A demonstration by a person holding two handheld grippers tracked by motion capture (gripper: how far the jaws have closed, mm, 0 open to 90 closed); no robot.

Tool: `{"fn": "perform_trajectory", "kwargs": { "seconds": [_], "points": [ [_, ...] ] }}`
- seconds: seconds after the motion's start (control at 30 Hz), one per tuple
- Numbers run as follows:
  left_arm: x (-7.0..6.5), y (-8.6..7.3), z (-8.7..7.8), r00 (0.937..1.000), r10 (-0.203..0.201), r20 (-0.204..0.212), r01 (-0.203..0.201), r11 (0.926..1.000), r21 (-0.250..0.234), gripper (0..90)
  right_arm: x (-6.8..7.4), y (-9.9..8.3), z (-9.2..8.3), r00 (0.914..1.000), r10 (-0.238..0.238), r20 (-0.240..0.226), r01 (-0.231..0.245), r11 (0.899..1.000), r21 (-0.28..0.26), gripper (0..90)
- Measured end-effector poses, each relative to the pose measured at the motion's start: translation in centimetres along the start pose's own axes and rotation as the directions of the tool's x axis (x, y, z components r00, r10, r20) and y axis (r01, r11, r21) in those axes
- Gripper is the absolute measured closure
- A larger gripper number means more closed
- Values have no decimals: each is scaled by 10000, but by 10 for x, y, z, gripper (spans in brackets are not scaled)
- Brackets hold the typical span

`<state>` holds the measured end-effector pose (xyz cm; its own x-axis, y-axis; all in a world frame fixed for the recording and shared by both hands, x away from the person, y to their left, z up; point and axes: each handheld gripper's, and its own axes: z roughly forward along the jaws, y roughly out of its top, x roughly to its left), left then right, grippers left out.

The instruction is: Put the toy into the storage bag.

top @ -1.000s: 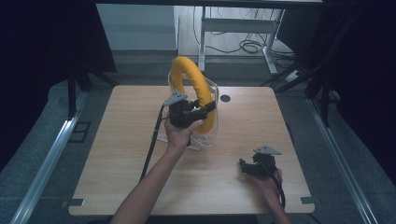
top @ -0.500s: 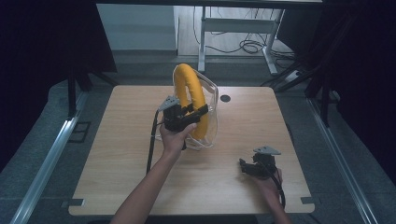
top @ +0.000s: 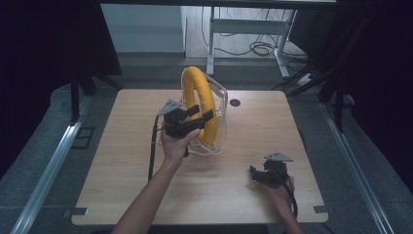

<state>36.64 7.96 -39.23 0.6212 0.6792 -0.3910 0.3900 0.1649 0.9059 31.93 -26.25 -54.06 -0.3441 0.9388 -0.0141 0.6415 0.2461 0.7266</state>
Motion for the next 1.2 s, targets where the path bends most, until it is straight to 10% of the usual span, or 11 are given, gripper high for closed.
{"fn": "perform_trajectory", "kwargs": {
  "seconds": [1.2],
  "points": [
    [33, -52, -107, 9975, 511, -493, -420, 9845, 1704, 312, 0, 0, 0, 10000, 16, 26, -16, 10000, 24, 182]
  ]
}}
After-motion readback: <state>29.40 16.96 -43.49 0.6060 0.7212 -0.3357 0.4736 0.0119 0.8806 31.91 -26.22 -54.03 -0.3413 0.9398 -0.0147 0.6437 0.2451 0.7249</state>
